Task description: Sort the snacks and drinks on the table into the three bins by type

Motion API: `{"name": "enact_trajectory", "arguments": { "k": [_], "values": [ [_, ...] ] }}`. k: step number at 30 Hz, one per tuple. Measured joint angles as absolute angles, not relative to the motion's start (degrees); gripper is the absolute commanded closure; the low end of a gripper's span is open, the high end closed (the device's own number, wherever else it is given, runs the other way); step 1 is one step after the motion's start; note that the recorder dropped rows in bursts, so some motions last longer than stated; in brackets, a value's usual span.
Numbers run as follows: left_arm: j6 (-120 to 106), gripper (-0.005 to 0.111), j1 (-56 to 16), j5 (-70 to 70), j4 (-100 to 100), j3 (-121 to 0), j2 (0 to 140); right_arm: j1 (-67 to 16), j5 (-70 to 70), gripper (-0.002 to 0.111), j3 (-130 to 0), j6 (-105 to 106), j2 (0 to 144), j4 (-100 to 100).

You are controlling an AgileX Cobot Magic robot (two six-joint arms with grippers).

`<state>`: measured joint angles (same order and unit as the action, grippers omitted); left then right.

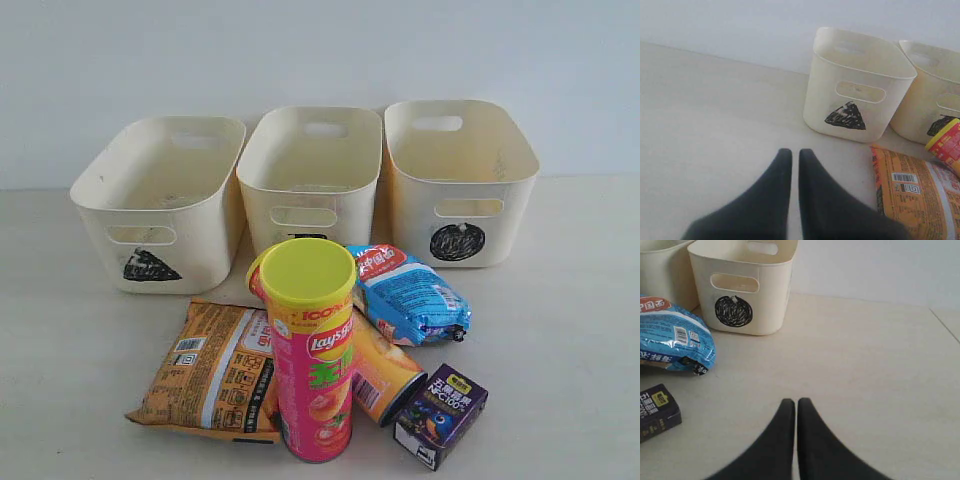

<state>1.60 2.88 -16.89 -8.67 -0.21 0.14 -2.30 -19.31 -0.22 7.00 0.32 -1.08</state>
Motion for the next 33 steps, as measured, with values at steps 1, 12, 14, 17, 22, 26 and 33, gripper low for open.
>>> {"name": "enact_trajectory", "arguments": {
  "k": [1, 12, 14, 17, 22, 26, 33],
  "values": [
    [1.6, 0.102, 2.9, -16.9, -8.7, -0.2, 0.1, -2.3, -19.3, 0.108, -0.2, 7.5, 0.3, -0.9],
    [1.6, 0.102, 2.9, -16.9, -8.7, -0.2, 0.1, -2.3, -4.3, 0.108, 0.0, 8.7, 0.3, 0.0],
    [1.6, 0.102, 2.9, -16.9, -8.7, -0.2, 0.1, -2.3, -2.5, 0.108, 0.0, 8.8, 0.3, 0.0],
    [1.6, 0.102, 2.9, -16.9, -8.7, -0.2, 0.1, -2.3, -0.3, 0.108, 0.0, 8.8, 0.3, 0.0],
    [1.6, 0.102, 2.9, -16.9, -8.7, -0.2, 0.1, -2.3, 5.9, 0.108, 0.0, 8.8, 0.3, 0.0],
    [1.6, 0.102, 2.9, -16.9, -8.7, -0.2, 0.1, -2.3, 16.5, 0.108, 0.0, 4.2, 0.3, -0.4],
    [1.6, 0.102, 2.9, -16.9, -8.7, -0.2, 0.1, -2.3, 19.1, 0.108, -3.8, -22.6, 0.2, -5.1]
  ]
}}
